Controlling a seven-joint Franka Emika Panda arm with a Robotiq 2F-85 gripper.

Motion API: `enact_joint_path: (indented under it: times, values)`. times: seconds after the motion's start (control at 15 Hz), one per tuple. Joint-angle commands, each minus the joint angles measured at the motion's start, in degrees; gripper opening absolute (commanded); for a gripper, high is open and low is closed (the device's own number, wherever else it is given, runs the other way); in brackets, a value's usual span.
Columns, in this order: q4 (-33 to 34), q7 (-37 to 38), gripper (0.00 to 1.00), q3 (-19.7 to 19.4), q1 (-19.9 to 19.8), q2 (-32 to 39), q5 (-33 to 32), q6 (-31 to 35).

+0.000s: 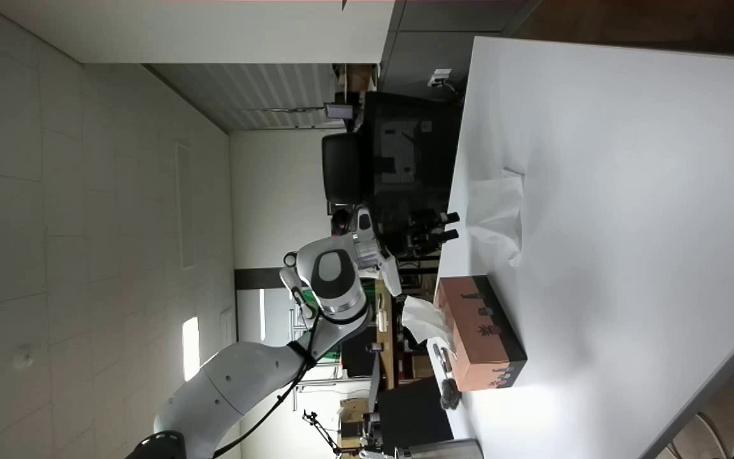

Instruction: Pull out one tissue from the box

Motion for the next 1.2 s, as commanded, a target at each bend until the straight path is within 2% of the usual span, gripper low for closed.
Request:
enact_joint_path:
  times: [0.0, 0.13, 0.73, 0.8, 1.13]
  values:
    - [0.1, -0.9, 0.93, 0.5, -0.3, -5.2, -0.9, -4.0]
    - [-0.3, -2.1, 1.0, 1.3, -0.7, -7.4, -0.7, -4.9]
    - [-0.8, -7.7, 1.0, 4.9, -3.1, -11.1, 0.5, -11.5]
    - [0.3, -6.6, 1.0, 4.4, -2.7, -9.7, -0.3, -9.8]
    - [0.3, -7.3, 1.0, 4.7, -2.9, -9.7, -0.2, -10.4]
